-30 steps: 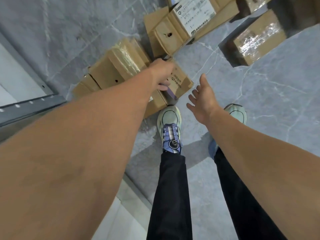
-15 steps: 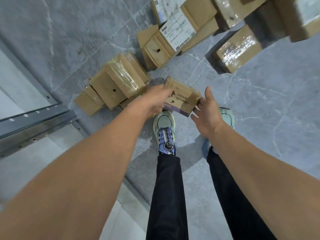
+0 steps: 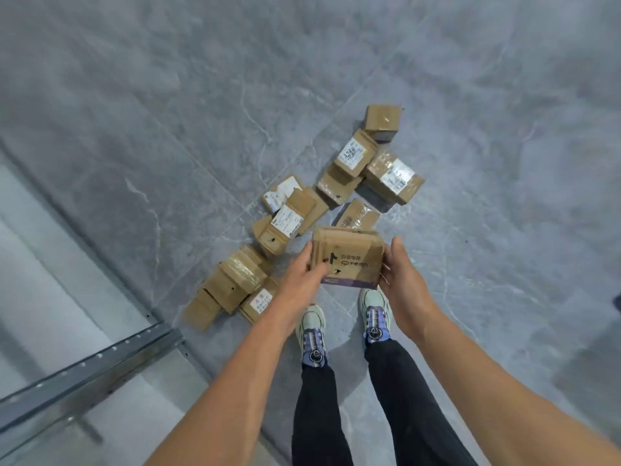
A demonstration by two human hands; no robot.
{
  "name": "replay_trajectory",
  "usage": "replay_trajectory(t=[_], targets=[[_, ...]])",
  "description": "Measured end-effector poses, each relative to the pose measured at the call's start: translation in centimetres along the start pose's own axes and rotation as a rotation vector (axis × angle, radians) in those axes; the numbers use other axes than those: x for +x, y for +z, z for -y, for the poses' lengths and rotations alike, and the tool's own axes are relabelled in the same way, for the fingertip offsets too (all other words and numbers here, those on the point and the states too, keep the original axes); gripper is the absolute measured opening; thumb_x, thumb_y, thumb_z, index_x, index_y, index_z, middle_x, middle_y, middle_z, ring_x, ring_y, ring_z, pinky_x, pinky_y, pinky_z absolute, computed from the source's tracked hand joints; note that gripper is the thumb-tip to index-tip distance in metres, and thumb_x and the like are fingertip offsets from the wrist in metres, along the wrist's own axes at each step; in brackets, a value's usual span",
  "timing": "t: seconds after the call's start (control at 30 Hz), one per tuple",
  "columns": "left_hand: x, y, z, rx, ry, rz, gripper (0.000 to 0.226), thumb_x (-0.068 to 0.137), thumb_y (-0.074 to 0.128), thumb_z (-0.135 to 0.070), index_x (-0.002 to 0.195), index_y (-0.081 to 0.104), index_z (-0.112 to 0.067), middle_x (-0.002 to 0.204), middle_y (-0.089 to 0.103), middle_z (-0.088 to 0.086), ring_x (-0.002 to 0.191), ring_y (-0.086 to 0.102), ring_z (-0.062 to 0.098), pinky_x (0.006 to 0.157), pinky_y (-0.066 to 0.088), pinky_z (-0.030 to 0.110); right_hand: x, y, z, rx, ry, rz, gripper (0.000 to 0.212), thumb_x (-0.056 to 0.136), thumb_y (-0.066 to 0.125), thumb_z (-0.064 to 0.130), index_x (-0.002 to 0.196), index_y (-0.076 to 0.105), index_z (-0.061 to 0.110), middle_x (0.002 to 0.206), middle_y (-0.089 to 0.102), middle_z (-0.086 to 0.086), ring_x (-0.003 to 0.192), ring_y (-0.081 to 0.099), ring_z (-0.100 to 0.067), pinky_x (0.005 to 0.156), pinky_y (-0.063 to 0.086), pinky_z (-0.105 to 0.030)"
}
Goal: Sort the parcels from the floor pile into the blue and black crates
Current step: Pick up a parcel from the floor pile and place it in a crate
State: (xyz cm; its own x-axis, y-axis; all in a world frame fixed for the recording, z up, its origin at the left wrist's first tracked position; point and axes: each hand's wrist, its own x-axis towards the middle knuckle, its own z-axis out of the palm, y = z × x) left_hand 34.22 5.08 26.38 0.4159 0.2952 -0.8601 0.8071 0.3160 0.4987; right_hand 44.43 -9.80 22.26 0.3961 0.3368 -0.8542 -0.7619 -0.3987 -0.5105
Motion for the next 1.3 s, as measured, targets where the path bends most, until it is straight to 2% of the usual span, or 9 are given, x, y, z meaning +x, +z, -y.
replay_trajectory(t=[0.2,0.33,0.4,0.47,0.6,0.83,0.93,1.07,1.3], targets=[[-9.0,1.5,-7.3,0.037,0.09,0.087,0.078,0.1,0.059,-0.037,0.159,0.011,-0.052,0.163,0.026,-0.019,0.147,0.029,0.013,0.124,0.022,0.053,-10.1,-2.6,6.7,0.088,-0.18,-0.016,0.058,0.108,0.021,0.062,0.132,0.066,0.035,0.129,0.071,0.017,0.122,0.062,0.004,0.11,0.041,-0.028],[-14.2,3.0,-10.9,0.119,0.218,0.147,0.074,0.103,0.053,-0.022,0.159,0.014,-0.05,0.133,0.043,-0.038,0.138,0.041,0.007,0.12,0.032,0.048,-16.9,-4.3,9.2,0.129,-0.286,-0.075,0.053,0.109,0.018,0.06,0.125,0.066,0.041,0.118,0.073,0.025,0.112,0.064,0.012,0.102,0.042,-0.023],[-16.6,3.8,-12.3,0.151,0.297,0.182,0.072,0.104,0.05,-0.014,0.159,0.016,-0.047,0.115,0.044,-0.044,0.119,0.05,-0.005,0.1,0.043,0.03,-20.2,-5.1,9.9,0.133,-0.331,-0.117,0.056,0.108,0.016,0.062,0.127,0.065,0.043,0.123,0.072,0.024,0.117,0.062,0.01,0.107,0.039,-0.026],[-18.8,4.7,-13.3,0.174,0.342,0.216,0.071,0.104,0.05,-0.014,0.159,0.019,-0.046,0.117,0.046,-0.042,0.111,0.049,-0.009,0.081,0.042,0.021,-23.7,-5.9,10.2,0.156,-0.345,-0.158,0.058,0.107,0.016,0.064,0.13,0.066,0.045,0.127,0.071,0.022,0.12,0.061,0.008,0.111,0.037,-0.029],[-23.4,7.3,-15.3,0.269,0.394,0.287,0.065,0.104,0.05,-0.018,0.149,0.026,-0.058,0.121,0.055,-0.035,0.122,0.052,0.007,0.098,0.042,0.033,-30.3,-7.9,9.8,0.231,-0.415,-0.247,0.06,0.107,0.015,0.065,0.128,0.067,0.044,0.126,0.071,0.022,0.118,0.062,0.008,0.105,0.04,-0.025],[-29.6,15.0,-16.6,0.548,0.486,0.491,0.068,0.102,0.051,-0.022,0.153,0.027,-0.058,0.138,0.06,-0.019,0.131,0.049,0.029,0.111,0.038,0.049,-40.1,-13.2,6.3,0.419,-0.503,-0.447,0.061,0.106,0.016,0.068,0.116,0.074,0.053,0.125,0.071,0.026,0.119,0.06,0.011,0.111,0.037,-0.03],[-32.9,19.2,-16.5,0.612,0.519,0.588,0.06,0.103,0.052,-0.026,0.146,0.031,-0.061,0.124,0.051,-0.033,0.121,0.048,0.017,0.101,0.037,0.04,-43.6,-16.1,3.5,0.477,-0.53,-0.517,0.063,0.104,0.017,0.072,0.137,0.064,0.048,0.141,0.063,0.023,0.138,0.05,0.002,0.125,0.028,-0.039],[-36.3,25.5,-14.9,0.722,0.581,0.704,0.064,0.102,0.055,-0.029,0.153,0.029,-0.058,0.141,0.051,-0.021,0.132,0.048,0.015,0.109,0.041,0.041,-48.5,-19.9,-1.0,0.59,-0.567,-0.625,0.061,0.103,0.021,0.072,0.139,0.063,0.045,0.14,0.063,0.023,0.136,0.051,0.004,0.122,0.031,-0.035],[-43.9,36.2,-8.9,0.91,0.634,0.866,0.06,0.1,0.053,-0.022,0.141,0.038,-0.063,0.103,0.066,-0.042,0.124,0.057,0.009,0.098,0.044,0.036,-57.7,-25.4,-10.1,0.82,-0.593,-0.813,0.034,0.108,0.023,0.059,0.106,0.056,0.051,0.108,0.06,0.033,0.105,0.052,0.015,0.111,0.033,-0.025]])
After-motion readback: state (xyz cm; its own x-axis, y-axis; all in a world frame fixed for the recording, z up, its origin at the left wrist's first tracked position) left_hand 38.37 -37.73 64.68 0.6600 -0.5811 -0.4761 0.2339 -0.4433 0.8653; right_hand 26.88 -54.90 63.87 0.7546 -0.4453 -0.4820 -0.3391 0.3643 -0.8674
